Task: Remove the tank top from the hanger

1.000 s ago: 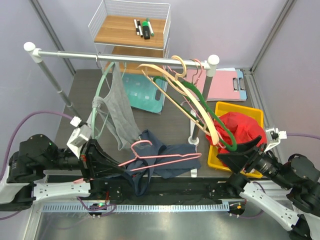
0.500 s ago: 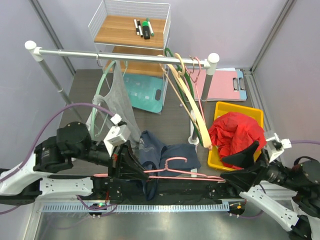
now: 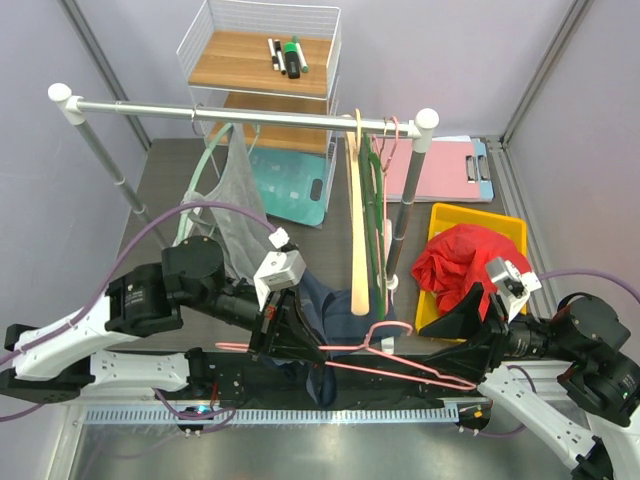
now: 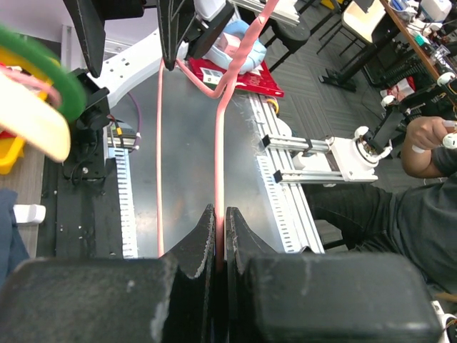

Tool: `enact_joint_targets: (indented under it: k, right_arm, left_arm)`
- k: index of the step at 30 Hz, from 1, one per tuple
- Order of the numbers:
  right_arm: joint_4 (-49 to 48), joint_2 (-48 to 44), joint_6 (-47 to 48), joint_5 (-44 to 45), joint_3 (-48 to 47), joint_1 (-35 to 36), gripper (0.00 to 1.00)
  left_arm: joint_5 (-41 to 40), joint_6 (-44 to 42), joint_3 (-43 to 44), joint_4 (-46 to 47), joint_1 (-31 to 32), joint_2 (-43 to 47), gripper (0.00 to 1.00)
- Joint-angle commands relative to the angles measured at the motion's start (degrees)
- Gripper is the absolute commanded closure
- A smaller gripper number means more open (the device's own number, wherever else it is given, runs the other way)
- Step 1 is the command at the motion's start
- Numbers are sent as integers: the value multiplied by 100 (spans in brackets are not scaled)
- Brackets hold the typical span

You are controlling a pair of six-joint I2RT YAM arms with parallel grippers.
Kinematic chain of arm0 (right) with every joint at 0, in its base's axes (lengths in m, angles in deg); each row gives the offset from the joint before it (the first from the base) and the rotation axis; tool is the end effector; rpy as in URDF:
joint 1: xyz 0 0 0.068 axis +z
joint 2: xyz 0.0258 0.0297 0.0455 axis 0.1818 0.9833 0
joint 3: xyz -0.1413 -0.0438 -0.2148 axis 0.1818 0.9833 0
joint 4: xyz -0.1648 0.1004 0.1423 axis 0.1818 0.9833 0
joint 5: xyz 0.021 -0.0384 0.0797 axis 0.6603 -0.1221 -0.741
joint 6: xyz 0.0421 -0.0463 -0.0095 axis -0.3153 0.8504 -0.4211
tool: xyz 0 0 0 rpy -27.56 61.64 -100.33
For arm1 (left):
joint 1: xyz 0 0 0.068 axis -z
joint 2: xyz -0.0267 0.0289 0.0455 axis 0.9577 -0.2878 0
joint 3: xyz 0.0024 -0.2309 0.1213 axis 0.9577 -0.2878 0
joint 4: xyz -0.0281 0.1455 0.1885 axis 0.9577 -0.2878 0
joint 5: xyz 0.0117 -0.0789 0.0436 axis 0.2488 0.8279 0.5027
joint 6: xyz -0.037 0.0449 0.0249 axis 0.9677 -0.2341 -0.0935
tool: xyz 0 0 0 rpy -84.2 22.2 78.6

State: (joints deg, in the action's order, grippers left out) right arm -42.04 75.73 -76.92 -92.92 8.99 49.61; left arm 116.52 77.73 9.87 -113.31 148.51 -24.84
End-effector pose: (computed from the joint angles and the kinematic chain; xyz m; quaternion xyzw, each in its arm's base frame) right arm -0.0089 0.0345 0.3792 -0.3159 0.6352 0.5734 0.4098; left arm 0.0154 -0.1616 0.4482 0.4743 0.5782 -0.6192 0.2394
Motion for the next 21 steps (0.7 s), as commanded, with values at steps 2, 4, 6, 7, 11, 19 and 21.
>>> enact_joint_targets:
  k: [2,4,6,7,11,19,21]
  right_arm:
    - [-376,21,-70,-560,-151,-116,35]
    - [-438,30,-71,-719,-98,-178,36]
    - [-455,56,-88,-886,-98,-265,38]
    - [-464,56,-80,-939,-107,-301,38]
    - [-254,39,148,-660,-326,-336,38]
    - [-350,74,-87,-472,-625,-336,37]
    - [-472,83,-167,-684,-608,-345,37]
  left_arm:
    - [243,117,223,572,-1,-117,100]
    - [260,144,223,651,8,-135,100]
    - [234,153,232,669,8,-187,100]
    - [225,162,240,678,-1,-214,100]
    - [216,153,258,678,-1,-241,100]
    - [146,179,126,660,-1,-188,100]
    - [85,188,144,652,-1,-188,100]
